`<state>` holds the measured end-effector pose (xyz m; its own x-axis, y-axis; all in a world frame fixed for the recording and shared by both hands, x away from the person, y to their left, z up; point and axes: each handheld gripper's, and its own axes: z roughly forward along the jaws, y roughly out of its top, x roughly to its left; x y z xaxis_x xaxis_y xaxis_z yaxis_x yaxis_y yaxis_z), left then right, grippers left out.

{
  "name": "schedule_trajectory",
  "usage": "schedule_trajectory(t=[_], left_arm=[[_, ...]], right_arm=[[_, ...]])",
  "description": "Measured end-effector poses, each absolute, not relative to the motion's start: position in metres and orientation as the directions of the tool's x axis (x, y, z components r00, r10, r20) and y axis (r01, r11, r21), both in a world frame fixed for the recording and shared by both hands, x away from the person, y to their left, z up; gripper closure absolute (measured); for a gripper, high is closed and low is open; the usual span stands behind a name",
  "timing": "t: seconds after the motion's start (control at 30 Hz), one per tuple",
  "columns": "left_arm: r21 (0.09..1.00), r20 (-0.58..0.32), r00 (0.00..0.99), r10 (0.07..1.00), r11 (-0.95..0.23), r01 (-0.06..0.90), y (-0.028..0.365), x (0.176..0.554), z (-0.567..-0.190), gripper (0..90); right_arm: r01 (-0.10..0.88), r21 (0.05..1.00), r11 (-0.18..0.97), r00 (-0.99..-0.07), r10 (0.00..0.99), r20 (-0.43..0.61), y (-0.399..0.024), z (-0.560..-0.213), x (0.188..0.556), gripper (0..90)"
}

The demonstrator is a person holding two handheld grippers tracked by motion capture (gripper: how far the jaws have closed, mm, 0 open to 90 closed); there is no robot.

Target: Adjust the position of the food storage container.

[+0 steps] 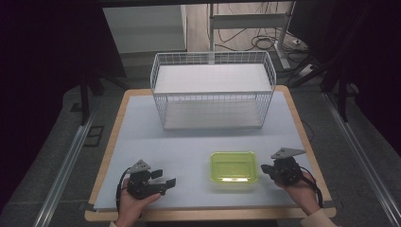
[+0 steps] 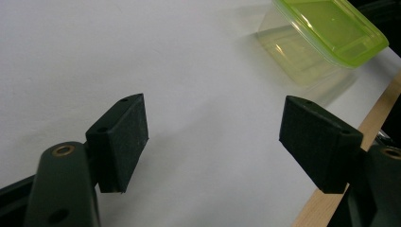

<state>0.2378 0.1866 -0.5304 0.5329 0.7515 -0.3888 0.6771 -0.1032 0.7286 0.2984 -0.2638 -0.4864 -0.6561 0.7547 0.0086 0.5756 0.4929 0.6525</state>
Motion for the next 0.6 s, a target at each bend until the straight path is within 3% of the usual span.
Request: schedule_trajectory(t=[0.6], left_arm=[[0.729,-0.389,0.534,0.751,-0.104,0.677,0.187,0.238,-0.530,24.5]], right_arm=[[0.540,0.597,0.593,-0.658,0.740,-0.140,-0.232,-0.487,0.305,90.0]])
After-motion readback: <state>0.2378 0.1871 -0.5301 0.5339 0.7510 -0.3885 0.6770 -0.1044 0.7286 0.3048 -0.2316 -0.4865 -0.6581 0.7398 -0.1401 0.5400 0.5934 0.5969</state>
